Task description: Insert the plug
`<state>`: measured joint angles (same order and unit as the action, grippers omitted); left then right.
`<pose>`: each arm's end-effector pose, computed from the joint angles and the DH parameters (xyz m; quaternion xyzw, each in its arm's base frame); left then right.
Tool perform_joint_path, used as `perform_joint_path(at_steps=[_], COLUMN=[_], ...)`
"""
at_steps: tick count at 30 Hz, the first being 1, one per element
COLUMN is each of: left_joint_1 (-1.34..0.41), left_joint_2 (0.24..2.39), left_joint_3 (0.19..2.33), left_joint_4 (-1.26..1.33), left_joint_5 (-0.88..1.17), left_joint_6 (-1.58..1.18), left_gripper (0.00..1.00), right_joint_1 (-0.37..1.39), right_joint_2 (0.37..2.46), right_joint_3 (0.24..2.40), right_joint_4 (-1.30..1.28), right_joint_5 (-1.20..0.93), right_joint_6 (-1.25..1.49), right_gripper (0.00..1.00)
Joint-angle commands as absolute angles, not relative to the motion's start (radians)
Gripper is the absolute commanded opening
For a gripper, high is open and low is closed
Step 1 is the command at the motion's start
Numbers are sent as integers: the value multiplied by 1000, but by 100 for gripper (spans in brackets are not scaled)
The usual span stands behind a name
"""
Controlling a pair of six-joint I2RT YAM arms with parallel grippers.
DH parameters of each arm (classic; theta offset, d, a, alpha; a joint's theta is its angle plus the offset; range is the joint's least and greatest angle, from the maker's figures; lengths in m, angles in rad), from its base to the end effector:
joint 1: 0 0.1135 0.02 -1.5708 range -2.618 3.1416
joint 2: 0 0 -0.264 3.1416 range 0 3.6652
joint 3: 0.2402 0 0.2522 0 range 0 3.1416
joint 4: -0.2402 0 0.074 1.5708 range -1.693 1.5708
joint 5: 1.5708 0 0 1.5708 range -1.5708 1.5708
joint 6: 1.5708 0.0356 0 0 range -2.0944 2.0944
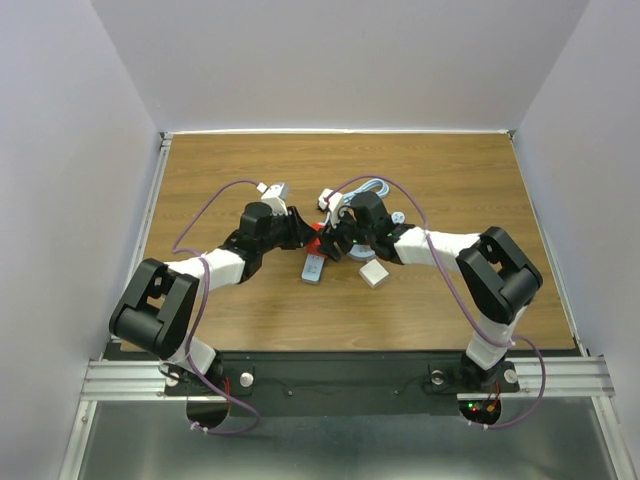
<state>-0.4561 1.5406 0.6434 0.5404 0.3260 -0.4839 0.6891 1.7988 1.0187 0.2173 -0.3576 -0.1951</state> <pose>0.2757 -0.1480 0.1857 0.0813 0.8117 -0.3737 0.4414 0.2906 0.2556 0.1837 -0.4463 0.7421 0.2672 0.4227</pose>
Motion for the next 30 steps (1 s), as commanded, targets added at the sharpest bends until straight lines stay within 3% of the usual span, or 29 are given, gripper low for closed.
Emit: perform_joint_path(at_steps=[1, 21, 23, 24, 28, 30], left_joint_1=[-500, -531, -531, -531, -531, -531], left_joint_2=[1661, 1657, 1648, 1640, 1589, 1574], left_joint_3=[552, 526, 547, 557, 630, 691], left_joint_4=[275, 287, 288, 285, 249, 221], left_joint_5=[339, 331, 327, 322, 295, 272], left_joint_6=[-460, -502, -505, -505, -503, -486], left_gripper=[0, 2, 11, 22, 47, 70], right_joint_1=[741, 747, 747, 749, 747, 747], right_joint_2=[1934, 2028, 2019, 2011, 1964, 1941], right_joint_3=[982, 1002, 993, 989, 1005, 1028], right_joint_4=[26, -26, -23, -21, -25, -26], right_joint_5=[-333, -341, -336, -328, -270, -256], right_joint_6=[-127, -66, -57, -54, -41, -31], right_gripper=[0, 0, 1, 0, 1, 0])
